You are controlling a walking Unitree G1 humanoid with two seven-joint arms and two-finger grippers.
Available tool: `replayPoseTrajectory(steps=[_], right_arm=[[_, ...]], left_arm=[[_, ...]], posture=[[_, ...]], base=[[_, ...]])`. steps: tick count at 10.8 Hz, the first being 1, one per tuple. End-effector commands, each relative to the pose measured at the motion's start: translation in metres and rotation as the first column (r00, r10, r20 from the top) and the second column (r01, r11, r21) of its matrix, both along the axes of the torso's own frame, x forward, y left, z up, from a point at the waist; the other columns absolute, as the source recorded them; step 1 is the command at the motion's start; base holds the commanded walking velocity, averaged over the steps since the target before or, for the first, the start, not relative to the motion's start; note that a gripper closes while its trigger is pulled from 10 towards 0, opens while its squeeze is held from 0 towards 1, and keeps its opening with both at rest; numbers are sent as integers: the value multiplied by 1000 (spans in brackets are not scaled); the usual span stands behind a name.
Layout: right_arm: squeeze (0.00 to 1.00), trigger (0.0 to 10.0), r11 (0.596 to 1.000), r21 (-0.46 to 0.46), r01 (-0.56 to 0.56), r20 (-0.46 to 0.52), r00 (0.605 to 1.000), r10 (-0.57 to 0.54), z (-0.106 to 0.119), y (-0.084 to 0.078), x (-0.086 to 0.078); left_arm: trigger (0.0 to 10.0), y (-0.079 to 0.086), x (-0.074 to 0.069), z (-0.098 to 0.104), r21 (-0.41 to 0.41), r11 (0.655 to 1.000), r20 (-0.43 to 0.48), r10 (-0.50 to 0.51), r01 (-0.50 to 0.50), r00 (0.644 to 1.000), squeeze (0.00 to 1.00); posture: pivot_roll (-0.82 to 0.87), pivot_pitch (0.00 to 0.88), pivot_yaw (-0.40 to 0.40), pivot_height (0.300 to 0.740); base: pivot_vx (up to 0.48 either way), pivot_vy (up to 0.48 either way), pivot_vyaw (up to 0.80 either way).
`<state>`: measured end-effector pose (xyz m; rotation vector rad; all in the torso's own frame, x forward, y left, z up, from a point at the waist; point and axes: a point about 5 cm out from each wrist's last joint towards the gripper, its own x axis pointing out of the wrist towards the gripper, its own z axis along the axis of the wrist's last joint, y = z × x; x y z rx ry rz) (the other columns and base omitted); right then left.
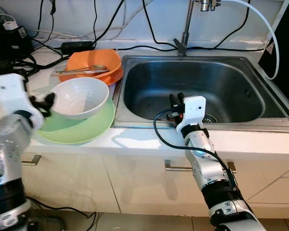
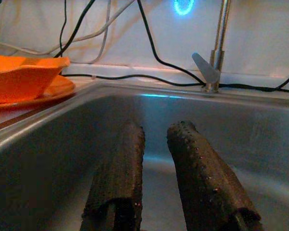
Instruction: Kitchen organization
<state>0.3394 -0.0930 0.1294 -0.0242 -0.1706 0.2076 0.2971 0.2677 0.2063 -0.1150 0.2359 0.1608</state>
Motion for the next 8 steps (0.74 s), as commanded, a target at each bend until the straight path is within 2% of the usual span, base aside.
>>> replayPoseTrajectory(steps=[1,3,4,5,6,8], right_arm=[[0,10000,1000,1,-5,-32,999,5,-6,1,-2],[0,10000,1000,1,-5,-30,1000,5,-5,1,-1],[0,10000,1000,-1,-2,-29,1000,2,-5,1,-1],[0,10000,1000,-2,0,-29,1000,0,-5,0,0],[0,10000,1000,-3,-2,-29,1000,2,-4,0,0],[0,10000,1000,-7,-2,-31,1000,2,-4,-1,1]], left_arm=[[10000,-5,-2,-4,-18,1000,-29,-17,16,999,0],[10000,-6,-1,-10,-31,999,-50,-29,28,998,0],[10000,-12,-1,-16,-66,996,-68,-58,54,996,0],[1647,-16,-1,-19,-86,994,-70,-68,62,995,0],[0,-19,-1,-19,-119,991,-62,-73,65,995,0],[0,-23,0,-21,-143,987,-60,-83,74,995,0]], posture=[[164,0,47,740],[163,0,46,740],[161,0,47,740],[159,0,47,740],[158,0,45,740],[158,0,44,740]], base=[[0,0,0],[0,0,0],[0,0,0],[0,0,0],[0,0,0],[0,0,0]])
